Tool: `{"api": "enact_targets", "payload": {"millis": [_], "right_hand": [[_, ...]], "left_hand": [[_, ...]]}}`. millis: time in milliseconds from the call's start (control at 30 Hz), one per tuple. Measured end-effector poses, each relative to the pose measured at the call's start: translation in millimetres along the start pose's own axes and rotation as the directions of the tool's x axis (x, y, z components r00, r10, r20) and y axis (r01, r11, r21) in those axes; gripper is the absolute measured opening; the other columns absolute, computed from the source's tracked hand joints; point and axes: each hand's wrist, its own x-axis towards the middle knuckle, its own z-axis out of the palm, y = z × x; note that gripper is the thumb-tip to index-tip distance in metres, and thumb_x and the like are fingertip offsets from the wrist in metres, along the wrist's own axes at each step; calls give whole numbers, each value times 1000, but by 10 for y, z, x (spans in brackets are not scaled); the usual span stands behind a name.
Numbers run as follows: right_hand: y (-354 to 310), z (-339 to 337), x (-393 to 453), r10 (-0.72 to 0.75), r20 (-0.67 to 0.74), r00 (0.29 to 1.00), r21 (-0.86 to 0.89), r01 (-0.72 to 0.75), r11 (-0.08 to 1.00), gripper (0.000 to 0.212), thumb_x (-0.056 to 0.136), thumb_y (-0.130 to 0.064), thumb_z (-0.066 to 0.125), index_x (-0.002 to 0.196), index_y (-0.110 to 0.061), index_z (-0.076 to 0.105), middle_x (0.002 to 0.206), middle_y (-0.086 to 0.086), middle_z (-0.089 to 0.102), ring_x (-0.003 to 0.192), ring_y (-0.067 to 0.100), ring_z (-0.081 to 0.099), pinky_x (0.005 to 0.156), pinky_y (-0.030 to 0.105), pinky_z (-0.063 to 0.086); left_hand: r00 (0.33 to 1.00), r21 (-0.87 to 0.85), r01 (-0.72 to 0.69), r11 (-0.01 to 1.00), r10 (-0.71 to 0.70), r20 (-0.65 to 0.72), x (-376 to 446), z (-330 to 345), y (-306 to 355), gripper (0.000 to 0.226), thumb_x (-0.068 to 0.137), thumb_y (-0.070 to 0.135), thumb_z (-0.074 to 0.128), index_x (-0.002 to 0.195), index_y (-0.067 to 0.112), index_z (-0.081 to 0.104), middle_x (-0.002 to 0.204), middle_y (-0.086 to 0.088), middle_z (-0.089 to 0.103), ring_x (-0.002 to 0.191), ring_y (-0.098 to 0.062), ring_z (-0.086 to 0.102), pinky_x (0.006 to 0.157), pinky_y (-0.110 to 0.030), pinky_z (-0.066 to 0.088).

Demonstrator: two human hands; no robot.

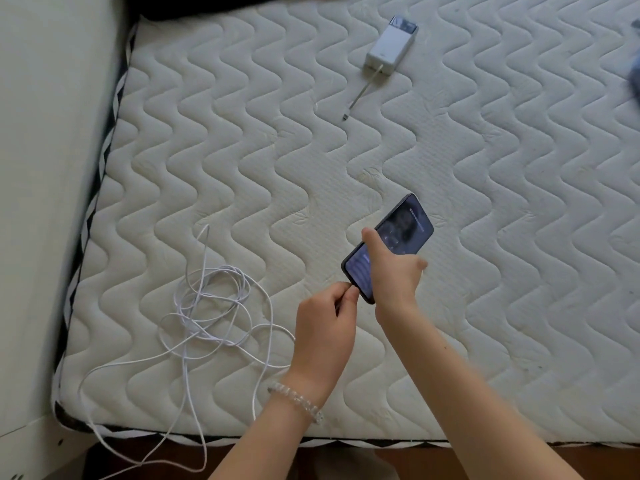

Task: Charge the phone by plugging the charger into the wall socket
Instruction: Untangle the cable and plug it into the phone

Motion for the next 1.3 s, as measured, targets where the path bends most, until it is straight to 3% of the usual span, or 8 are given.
{"api": "enact_targets", "payload": {"millis": [233, 433, 600, 767, 933, 1100, 1200, 1300], "right_hand": [[-99, -5, 3, -163, 68, 984, -151, 171, 973, 62, 66, -38, 76, 105, -11, 35, 99, 5, 54, 90, 20, 59, 78, 37, 53], [6, 25, -25, -455, 265, 850, -280, 519, 807, 62, 62, -30, 83, 99, -12, 37, 84, -6, 57, 74, 8, 58, 59, 13, 44], [165, 86, 74, -479, 346, 807, -393, 588, 707, 61, 60, -36, 81, 95, -15, 35, 92, 5, 59, 79, 20, 60, 63, 33, 50], [254, 84, 285, -374, 392, 840, -309, 503, 807, 34, 70, -28, 70, 95, -13, 53, 98, 9, 61, 89, 21, 60, 72, 31, 49], [399, 71, 595, -374, 385, 844, -506, 532, 679, 11, 81, -13, 56, 84, -2, 58, 87, 12, 50, 81, 22, 42, 63, 23, 29], [556, 104, 802, -375, 339, 863, -642, 504, 578, 19, 88, -15, 53, 87, 3, 57, 89, 14, 44, 79, 28, 41, 68, 31, 30], [610, 123, 871, -372, 315, 873, -692, 479, 540, 19, 86, -15, 52, 82, 3, 56, 89, 17, 47, 84, 33, 45, 77, 43, 40], [624, 140, 866, -398, 306, 865, -685, 490, 539, 15, 84, -10, 52, 81, 4, 55, 86, 11, 41, 81, 29, 42, 74, 40, 38]], "left_hand": [[975, -106, 42, 994, -18, 221, 192, -208, -38, 22, 90, 32, 55, 81, 17, 67, 64, 9, 63, 59, -3, 55, 57, -15, 40], [987, -293, 148, 944, -124, 98, 687, -355, -70, 22, 95, 13, 50, 111, 16, 65, 91, 4, 70, 80, -5, 65, 75, -19, 52], [970, -349, 239, 906, -204, 132, 936, -285, -132, 18, 92, 12, 56, 101, 6, 70, 88, -11, 70, 77, -18, 64, 72, -30, 54], [967, -203, 248, 947, -231, 103, 1078, -160, -395, 19, 90, 16, 59, 81, 7, 73, 75, -15, 67, 64, -19, 57, 78, -44, 54], [948, -79, 317, 945, -314, 49, 1191, 54, -602, 18, 88, 15, 62, 76, 6, 72, 72, -15, 68, 55, -18, 59, 75, -41, 55], [962, 70, 273, 959, -273, -11, 1257, 249, -726, 22, 83, 17, 64, 70, 1, 71, 66, -20, 69, 56, -23, 54, 65, -39, 52], [971, 180, 241, 954, -234, -56, 1270, 320, -726, 24, 83, 18, 64, 68, 0, 70, 63, -22, 64, 56, -22, 42, 56, -36, 40], [972, 251, 235, 939, -222, -80, 1264, 347, -701, 29, 85, 18, 61, 63, 0, 66, 55, -17, 57, 55, -25, 38, 52, -34, 27]]}}
